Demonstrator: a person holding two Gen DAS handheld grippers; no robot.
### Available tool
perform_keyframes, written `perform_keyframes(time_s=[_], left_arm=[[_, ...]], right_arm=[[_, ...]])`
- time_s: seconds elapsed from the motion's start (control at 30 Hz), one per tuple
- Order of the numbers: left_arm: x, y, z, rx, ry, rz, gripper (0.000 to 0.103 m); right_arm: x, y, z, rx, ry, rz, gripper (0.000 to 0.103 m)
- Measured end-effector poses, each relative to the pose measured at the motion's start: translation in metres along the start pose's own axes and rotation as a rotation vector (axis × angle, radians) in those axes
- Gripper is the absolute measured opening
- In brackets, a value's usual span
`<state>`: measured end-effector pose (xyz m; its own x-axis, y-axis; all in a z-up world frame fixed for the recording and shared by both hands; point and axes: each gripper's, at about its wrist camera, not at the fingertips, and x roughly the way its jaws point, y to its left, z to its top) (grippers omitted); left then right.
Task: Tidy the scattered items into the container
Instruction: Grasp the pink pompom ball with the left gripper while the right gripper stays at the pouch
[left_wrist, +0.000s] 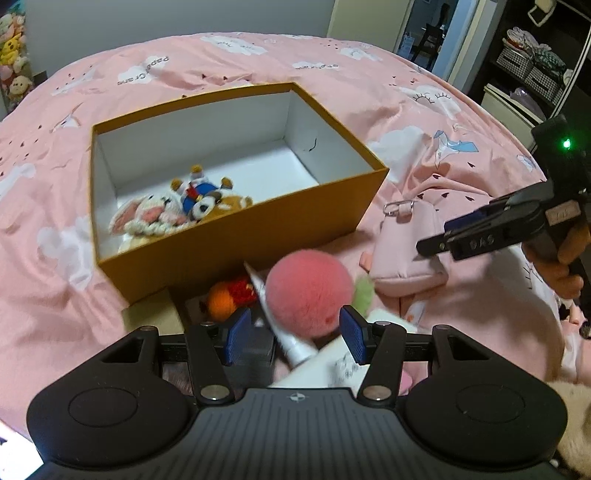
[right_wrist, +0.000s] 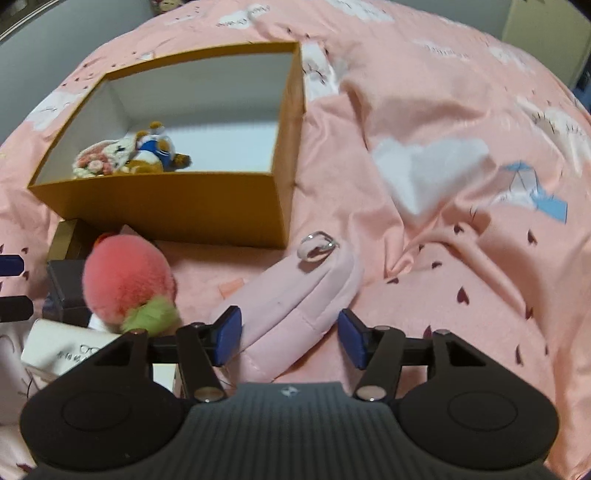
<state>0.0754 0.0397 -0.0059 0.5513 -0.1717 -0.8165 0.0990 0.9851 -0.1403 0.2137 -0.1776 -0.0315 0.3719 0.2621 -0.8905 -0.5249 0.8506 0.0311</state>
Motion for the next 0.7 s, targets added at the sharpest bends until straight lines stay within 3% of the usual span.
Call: perform_keyframes(time_s=[0.27,0.5,0.7], left_arm=[[0.040,-0.018,0.014,0.043,0.028,0.003,0.064],[0.079,-0.022,0.017,0.065,0.079,0.056,0.064],[0.100,-0.021,0.016,0.080,0.110,0.062,0.052]], right_arm=[[0.019,0.000,-0.003,-0.012,0.007,-0.041,0.056],[0.042,-0.011,-0.007,0.015,0.044,-0.035,0.062],[0.054,-0.025,-0.012,0.083,0.056,0.013,0.060]])
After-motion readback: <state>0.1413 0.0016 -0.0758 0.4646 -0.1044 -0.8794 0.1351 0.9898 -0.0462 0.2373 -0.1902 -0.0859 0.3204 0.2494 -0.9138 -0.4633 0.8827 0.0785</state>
